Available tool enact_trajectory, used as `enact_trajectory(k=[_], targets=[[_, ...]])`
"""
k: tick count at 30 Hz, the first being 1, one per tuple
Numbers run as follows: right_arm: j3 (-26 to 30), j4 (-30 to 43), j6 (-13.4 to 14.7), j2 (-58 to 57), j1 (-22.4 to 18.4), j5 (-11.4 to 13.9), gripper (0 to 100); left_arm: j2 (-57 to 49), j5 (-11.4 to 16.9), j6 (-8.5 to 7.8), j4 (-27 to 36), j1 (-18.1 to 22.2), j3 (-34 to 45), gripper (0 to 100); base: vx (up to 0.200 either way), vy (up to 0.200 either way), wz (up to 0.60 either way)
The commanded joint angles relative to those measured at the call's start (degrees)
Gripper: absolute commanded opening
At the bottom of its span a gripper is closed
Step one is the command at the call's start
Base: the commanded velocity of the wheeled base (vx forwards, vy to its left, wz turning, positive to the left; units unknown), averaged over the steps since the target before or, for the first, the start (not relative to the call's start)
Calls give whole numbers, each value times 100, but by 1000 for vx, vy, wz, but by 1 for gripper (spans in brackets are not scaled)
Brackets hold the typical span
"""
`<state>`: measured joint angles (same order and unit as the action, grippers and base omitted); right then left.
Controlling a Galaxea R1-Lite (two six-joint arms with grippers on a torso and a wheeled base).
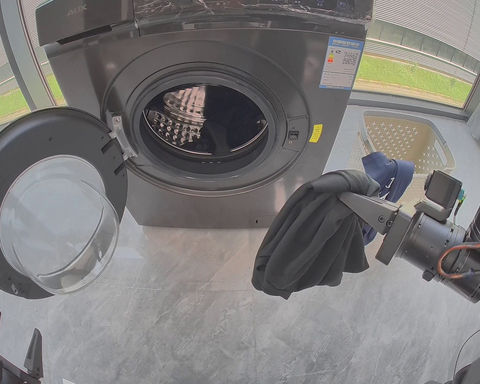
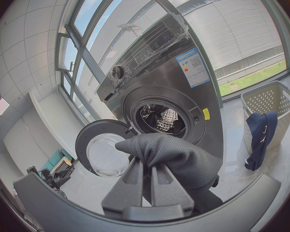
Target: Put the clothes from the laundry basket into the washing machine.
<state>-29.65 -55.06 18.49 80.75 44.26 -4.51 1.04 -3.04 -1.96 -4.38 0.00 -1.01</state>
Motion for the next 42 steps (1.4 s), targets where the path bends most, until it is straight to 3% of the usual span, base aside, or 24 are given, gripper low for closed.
enact_trajectory(k=[1,4,9,13,18,20,21,22,23,25,29,32,34,42], targets=[[-85,5,-21,134,12,-15,0,-104,-4,3,-2,0,101,100,0,200,0],[-217,5,-21,248,21,-32,0,-104,-13,-32,-2,0,101,100,0,0,0],[-489,5,-21,512,38,-59,0,-104,-48,56,-2,0,101,100,0,0,0],[-797,5,-21,767,118,-103,0,-104,-66,-6,-2,9,101,100,0,0,0],[-1342,-13,5,1180,241,-472,0,-95,-13,-76,-98,9,40,100,0,0,0],[-1535,-13,14,1250,285,-516,0,-51,75,-23,-309,26,-382,100,0,0,0],[-1755,-13,49,1329,311,-516,0,99,435,152,-415,53,-1059,100,0,0,0],[-1755,-13,49,1329,311,-516,0,99,435,152,-415,53,-1059,100,0,0,0],[-1966,-22,58,1452,311,-507,0,468,884,267,-283,9,-1402,100,0,0,0],[-2133,-48,75,1567,337,-507,0,977,1349,328,-160,35,-1446,100,0,0,0],[-2423,-365,119,1830,399,-428,0,2419,2448,152,-432,35,-1323,100,0,0,0],[-2651,-479,128,1988,399,-410,0,3263,2923,20,-1021,-26,-1323,100,0,0,0],[-2810,-479,137,2068,408,-384,0,3808,3151,12,-1303,-176,-1375,100,0,0,0],[-3188,-417,137,2331,460,-270,0,5557,3160,12,-2058,-1248,-1604,100,0,0,0]])
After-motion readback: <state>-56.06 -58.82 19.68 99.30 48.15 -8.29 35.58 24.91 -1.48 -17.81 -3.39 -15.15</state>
